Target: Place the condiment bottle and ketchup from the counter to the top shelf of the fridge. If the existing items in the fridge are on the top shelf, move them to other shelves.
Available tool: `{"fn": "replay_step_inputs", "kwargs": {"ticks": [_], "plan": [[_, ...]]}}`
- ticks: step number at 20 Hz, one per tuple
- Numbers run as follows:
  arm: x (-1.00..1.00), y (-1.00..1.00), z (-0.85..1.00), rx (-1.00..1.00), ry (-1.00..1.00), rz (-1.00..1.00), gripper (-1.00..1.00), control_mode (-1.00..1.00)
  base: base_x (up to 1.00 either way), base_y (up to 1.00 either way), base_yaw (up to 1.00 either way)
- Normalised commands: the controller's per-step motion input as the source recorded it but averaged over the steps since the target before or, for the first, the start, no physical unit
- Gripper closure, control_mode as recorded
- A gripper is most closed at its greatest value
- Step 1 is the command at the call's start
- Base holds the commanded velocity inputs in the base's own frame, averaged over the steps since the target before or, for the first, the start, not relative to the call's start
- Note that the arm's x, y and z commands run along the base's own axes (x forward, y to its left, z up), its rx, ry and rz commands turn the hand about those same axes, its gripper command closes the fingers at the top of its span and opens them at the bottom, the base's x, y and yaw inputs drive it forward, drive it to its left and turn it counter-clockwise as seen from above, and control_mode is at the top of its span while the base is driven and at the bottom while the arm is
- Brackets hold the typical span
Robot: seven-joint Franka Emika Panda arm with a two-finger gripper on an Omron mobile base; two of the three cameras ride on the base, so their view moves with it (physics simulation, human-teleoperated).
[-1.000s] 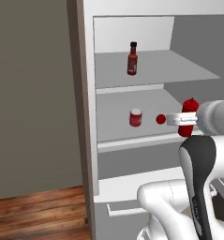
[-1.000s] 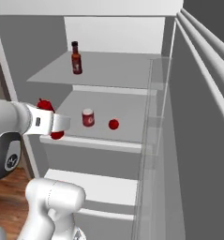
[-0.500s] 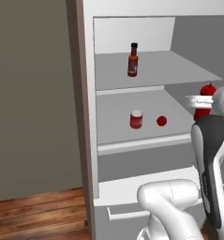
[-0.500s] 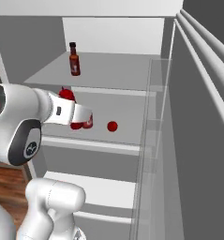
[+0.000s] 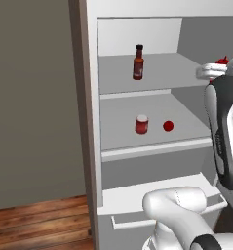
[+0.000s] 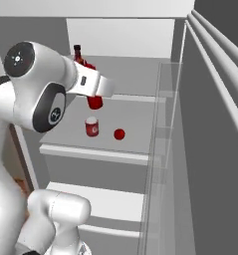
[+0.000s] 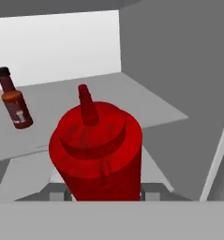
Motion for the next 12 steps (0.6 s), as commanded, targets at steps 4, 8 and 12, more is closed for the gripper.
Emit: {"fn": "replay_step_inputs", "kwargs": {"ticks": [4, 8, 12], "plan": [[0.79, 0.0, 0.18, 0.0, -0.01, 0.0, 1.0, -1.0, 0.0, 0.0, 0.0], [0.8, 0.0, 0.0, 0.0, -0.1, 0.03, 1.0, -1.0, 0.0, 0.0, 0.0], [0.74, 0.0, -0.13, 0.0, 0.0, 0.04, 1.0, -1.0, 0.0, 0.0, 0.0]]}}
